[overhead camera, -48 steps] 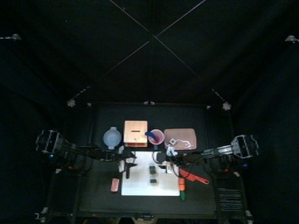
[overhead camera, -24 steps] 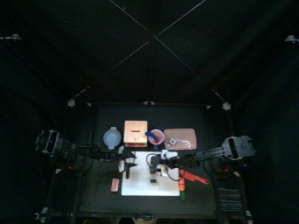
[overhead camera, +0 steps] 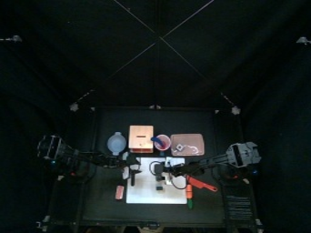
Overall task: Place sushi on board then cut the sushi with the knife then place the pieces on the plate
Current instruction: Place the 4 sushi pieces on the plate
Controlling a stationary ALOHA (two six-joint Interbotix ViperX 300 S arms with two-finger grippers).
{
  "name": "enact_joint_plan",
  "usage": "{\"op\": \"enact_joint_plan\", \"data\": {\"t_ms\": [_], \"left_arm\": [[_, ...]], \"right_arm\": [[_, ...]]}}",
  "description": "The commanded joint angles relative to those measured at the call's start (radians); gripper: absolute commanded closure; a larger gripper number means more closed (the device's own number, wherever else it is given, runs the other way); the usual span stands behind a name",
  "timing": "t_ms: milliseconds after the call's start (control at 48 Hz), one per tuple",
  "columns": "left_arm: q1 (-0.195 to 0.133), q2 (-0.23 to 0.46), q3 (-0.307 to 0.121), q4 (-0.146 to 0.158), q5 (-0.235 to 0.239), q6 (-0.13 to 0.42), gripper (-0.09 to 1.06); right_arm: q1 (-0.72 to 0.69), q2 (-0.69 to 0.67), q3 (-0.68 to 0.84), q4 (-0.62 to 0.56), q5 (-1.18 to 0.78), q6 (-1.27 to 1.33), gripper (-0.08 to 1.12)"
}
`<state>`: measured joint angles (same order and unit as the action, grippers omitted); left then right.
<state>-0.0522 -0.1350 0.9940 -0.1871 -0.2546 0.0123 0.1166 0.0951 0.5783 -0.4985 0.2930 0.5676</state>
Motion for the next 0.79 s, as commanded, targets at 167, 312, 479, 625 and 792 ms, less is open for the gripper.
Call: {"op": "enact_joint_plan", "data": {"t_ms": [167, 312, 479, 625, 792], "left_arm": [[0.003, -0.008, -0.008, 0.000, -0.003, 0.000, 0.13], [0.003, -0.009, -0.006, 0.000, -0.003, 0.000, 0.13], [0.003, -0.009, -0.008, -0.002, -0.003, 0.002, 0.13], [0.003, -0.009, -0.006, -0.002, -0.003, 0.000, 0.13], [0.003, -0.008, -0.006, -0.002, -0.003, 0.002, 0.13]], "right_arm": [[-0.002, -0.014, -0.026, 0.002, -0.003, -0.002, 0.13], [-0.002, -0.008, -0.028, 0.003, -0.003, 0.000, 0.13], [-0.002, 0.011, -0.031, 0.002, -0.005, -0.002, 0.13], [-0.003, 0.029, -0.041, 0.002, -0.003, 0.000, 0.13], [-0.005, 0.043, -0.051, 0.002, -0.003, -0.002, 0.15]]}}
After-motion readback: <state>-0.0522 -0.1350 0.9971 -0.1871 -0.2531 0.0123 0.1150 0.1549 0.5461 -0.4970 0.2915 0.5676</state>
